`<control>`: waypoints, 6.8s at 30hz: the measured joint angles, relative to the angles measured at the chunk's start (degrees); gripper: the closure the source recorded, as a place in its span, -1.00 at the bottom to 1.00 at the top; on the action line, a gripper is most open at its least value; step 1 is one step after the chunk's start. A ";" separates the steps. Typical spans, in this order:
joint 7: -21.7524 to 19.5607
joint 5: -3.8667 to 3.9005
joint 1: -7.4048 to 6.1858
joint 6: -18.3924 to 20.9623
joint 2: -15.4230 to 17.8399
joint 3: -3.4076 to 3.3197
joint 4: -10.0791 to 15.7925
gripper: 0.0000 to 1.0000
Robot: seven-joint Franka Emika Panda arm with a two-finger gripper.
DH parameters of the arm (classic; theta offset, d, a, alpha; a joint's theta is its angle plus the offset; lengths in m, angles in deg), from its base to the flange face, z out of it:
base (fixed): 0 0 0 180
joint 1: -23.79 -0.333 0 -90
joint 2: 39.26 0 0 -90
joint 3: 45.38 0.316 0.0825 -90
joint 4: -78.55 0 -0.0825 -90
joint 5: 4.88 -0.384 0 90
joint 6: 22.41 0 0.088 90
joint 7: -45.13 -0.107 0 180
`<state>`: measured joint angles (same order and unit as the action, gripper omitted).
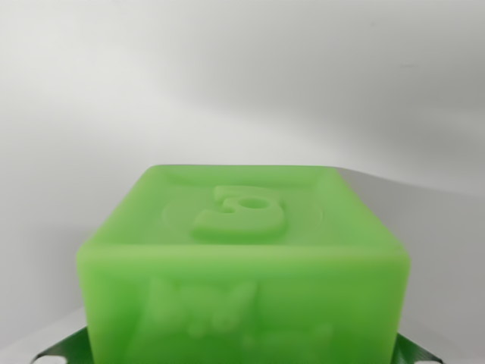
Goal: Stack cube
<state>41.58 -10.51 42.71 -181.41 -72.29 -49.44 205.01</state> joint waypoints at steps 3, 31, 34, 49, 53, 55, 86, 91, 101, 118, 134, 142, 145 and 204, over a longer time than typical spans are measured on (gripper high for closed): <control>0.00 0.00 0.00 0.12 0.20 0.00 0.04 1.00; -0.31 0.41 -0.92 5.17 7.27 -1.14 1.83 1.00; -0.39 0.55 -1.02 5.97 8.29 -1.28 2.03 1.00; -1.04 1.61 -1.56 11.12 14.30 -2.10 2.63 1.00; -1.48 1.83 -1.77 12.03 15.51 -2.17 2.72 1.00; -1.78 1.88 -2.03 12.05 15.52 -2.17 2.80 1.00; -7.84 2.44 -8.17 12.52 17.52 -2.11 4.53 1.00; -8.85 2.56 -9.16 12.65 17.90 -2.07 4.75 1.00; -10.88 2.72 -11.10 12.92 18.41 -1.99 4.97 1.00; -14.24 2.92 -14.35 13.63 19.18 -1.84 5.04 1.00; -17.48 3.11 -17.46 14.32 19.70 -1.64 4.91 1.00; -19.12 3.21 -19.03 14.82 19.82 -1.50 4.57 1.00; -19.69 3.24 -19.55 14.98 19.83 -1.44 4.43 1.00; -31.11 3.70 -30.21 19.39 18.90 -0.24 -1.08 1.00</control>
<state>10.47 -6.81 12.50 -162.02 -53.39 -49.68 203.93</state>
